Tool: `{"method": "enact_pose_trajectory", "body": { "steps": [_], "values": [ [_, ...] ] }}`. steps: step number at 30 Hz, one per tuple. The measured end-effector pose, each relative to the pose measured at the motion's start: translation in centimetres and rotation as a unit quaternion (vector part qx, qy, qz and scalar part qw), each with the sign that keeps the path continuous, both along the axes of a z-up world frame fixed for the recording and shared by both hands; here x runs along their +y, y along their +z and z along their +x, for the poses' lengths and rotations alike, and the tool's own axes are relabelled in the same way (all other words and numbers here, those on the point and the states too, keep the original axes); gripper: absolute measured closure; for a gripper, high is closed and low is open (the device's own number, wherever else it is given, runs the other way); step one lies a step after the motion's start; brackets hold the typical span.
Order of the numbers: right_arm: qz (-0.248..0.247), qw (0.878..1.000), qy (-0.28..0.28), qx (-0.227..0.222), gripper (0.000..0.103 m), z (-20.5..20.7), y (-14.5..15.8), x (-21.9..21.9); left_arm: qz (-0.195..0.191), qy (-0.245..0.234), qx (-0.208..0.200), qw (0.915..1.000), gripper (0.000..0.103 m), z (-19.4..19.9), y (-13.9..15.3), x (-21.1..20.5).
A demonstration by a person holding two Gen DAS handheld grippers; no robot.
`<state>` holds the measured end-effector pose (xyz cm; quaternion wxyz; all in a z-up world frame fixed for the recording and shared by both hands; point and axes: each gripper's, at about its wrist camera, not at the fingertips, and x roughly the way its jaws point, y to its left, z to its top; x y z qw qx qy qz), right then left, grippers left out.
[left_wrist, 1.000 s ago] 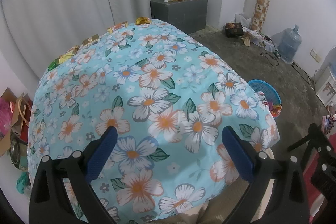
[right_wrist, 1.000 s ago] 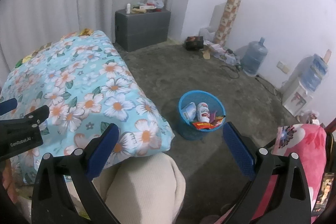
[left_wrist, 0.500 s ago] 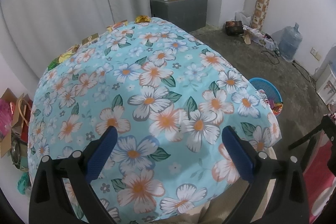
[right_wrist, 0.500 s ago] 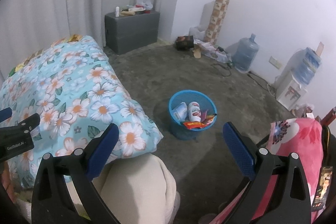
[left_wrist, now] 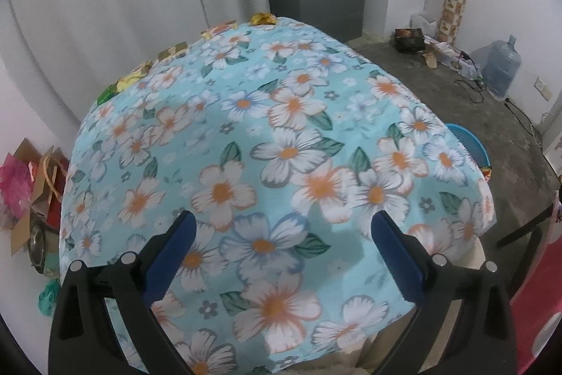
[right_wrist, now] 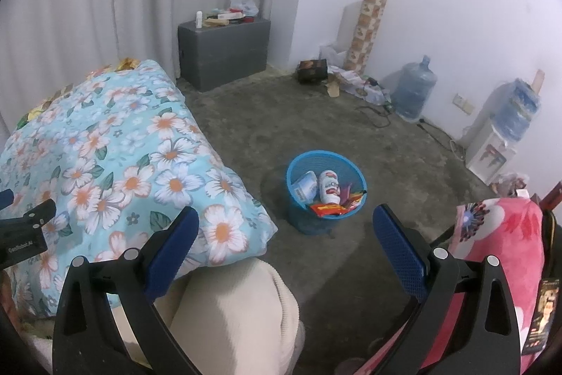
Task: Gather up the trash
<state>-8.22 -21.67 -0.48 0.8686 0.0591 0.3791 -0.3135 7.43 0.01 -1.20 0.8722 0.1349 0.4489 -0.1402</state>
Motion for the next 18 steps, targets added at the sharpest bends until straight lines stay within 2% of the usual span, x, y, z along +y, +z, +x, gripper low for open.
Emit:
{"method": "enact_pose_trajectory", "body": {
  "steps": [18],
  "values": [
    [0.002,1.0,0.005,0.001,0.008,0.37,-0.1,0.39,-0.001,0.006,-0.004,1.0,0.005,0.33,0.25,0.51]
  ]
}}
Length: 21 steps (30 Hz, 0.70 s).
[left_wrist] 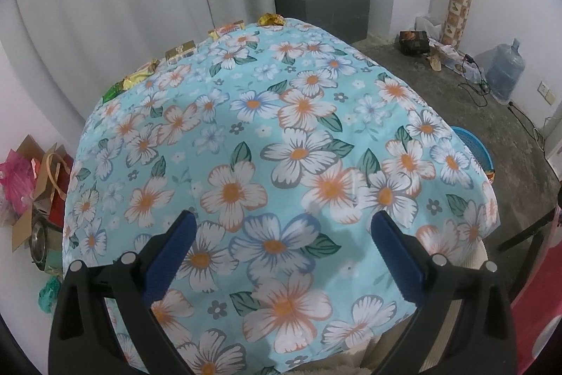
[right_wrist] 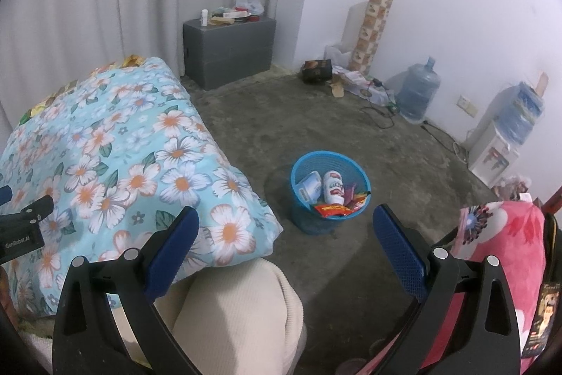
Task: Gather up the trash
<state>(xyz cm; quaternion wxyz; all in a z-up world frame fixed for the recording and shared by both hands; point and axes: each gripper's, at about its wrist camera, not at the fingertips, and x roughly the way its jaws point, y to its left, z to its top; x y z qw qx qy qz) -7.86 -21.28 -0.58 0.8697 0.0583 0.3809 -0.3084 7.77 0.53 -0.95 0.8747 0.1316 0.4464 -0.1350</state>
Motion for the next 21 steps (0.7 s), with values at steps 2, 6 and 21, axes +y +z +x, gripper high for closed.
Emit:
{"method": "enact_pose_trajectory", "body": {
  "steps": [2,6,21],
  "values": [
    [0.0,1.0,0.0,0.0,0.008,0.01,0.01,0.02,0.0,0.0,0.0,1.0,0.005,0.03,-0.03,-0.03],
    [0.0,1.0,0.0,0.0,0.008,0.09,0.0,0.08,0.0,-0.001,0.0,1.0,0.005,0.0,0.01,0.0],
    [-0.001,1.0,0.001,0.001,0.008,0.23,-0.03,0.09,-0.001,-0.004,-0.001,1.0,0.005,0.05,0.09,-0.23]
  ]
}}
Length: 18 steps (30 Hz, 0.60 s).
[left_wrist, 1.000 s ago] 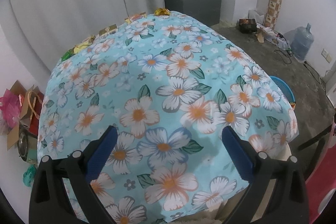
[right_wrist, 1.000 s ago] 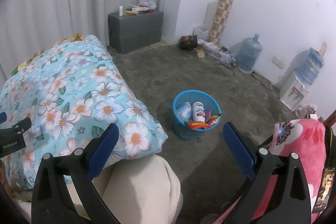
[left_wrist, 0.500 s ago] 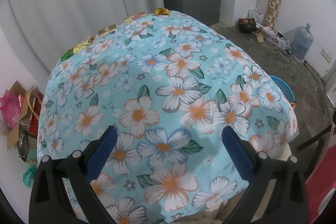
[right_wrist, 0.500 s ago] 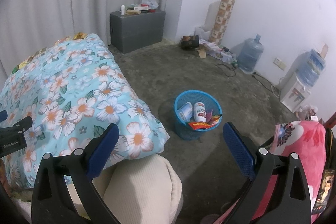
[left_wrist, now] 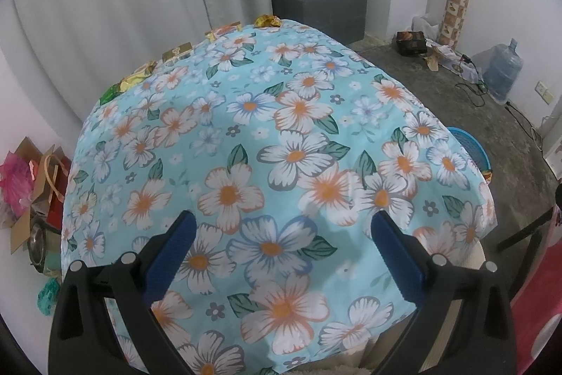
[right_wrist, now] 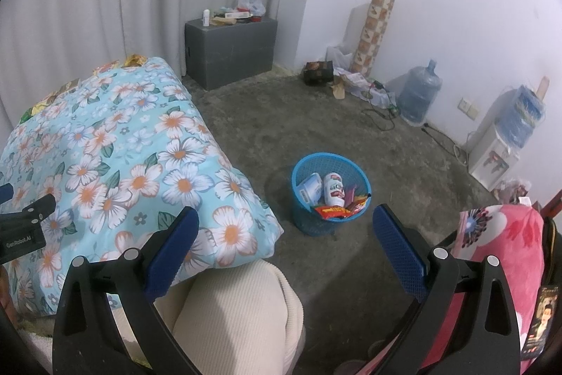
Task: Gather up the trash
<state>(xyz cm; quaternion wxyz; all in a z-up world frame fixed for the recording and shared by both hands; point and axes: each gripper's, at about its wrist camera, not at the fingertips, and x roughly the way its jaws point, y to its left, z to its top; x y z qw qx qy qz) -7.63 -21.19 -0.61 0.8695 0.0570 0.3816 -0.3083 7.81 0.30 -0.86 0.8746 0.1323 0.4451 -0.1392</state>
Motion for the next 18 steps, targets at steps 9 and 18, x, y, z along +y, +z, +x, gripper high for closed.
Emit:
{"method": "enact_pose_trajectory", "body": {
  "steps": [9,18],
  "values": [
    [0.0,1.0,0.0,0.0,0.008,0.05,0.0,0.04,0.0,-0.001,0.001,1.0,0.005,-0.03,0.01,-0.05],
    [0.0,1.0,0.0,0.0,0.008,0.11,-0.01,0.11,0.0,-0.001,0.002,1.0,0.005,0.06,-0.02,0.01]
  ]
}}
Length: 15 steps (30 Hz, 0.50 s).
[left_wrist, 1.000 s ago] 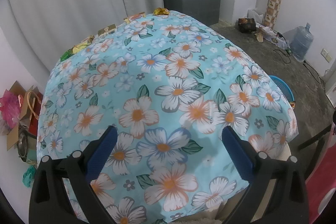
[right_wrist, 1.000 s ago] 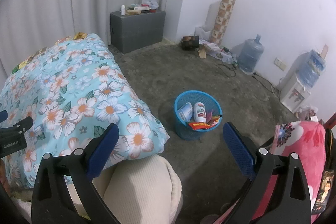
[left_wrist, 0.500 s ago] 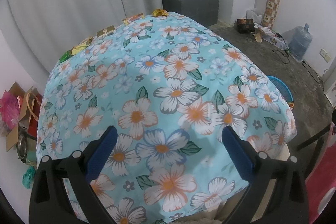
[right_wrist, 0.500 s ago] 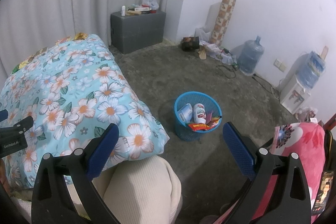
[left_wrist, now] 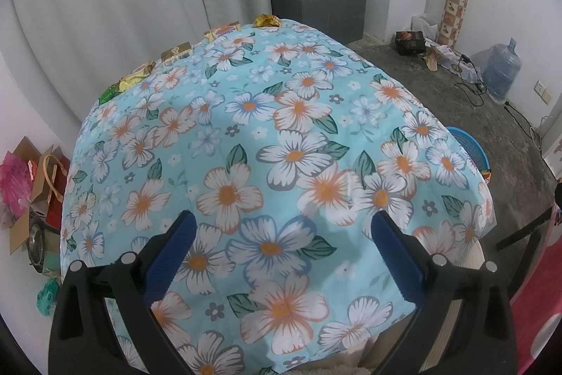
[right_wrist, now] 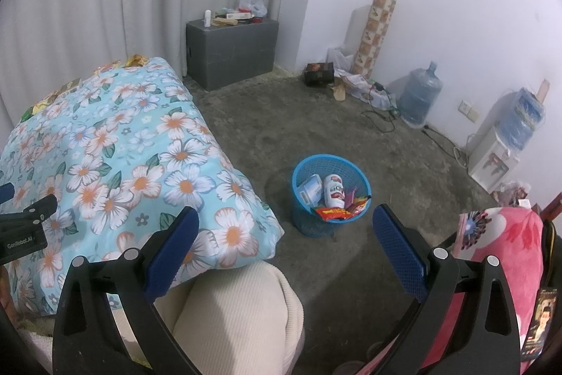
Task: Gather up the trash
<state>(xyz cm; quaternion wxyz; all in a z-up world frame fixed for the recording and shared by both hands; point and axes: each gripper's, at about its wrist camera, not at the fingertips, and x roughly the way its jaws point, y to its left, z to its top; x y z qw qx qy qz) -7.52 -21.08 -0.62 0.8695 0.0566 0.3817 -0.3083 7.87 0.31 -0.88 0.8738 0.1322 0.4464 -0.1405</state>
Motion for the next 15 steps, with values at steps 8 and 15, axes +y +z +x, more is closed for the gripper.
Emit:
{"method": "enact_pose_trajectory", "body": {
  "steps": [8,15],
  "values": [
    [0.001,1.0,-0.001,0.001,0.008,0.07,-0.06,0.06,0.001,-0.002,0.002,1.0,0.005,0.03,-0.11,-0.06],
    [0.0,1.0,-0.001,0.001,0.008,0.09,-0.06,0.09,0.003,-0.002,0.003,1.0,0.005,-0.07,-0.12,-0.14]
  ]
}}
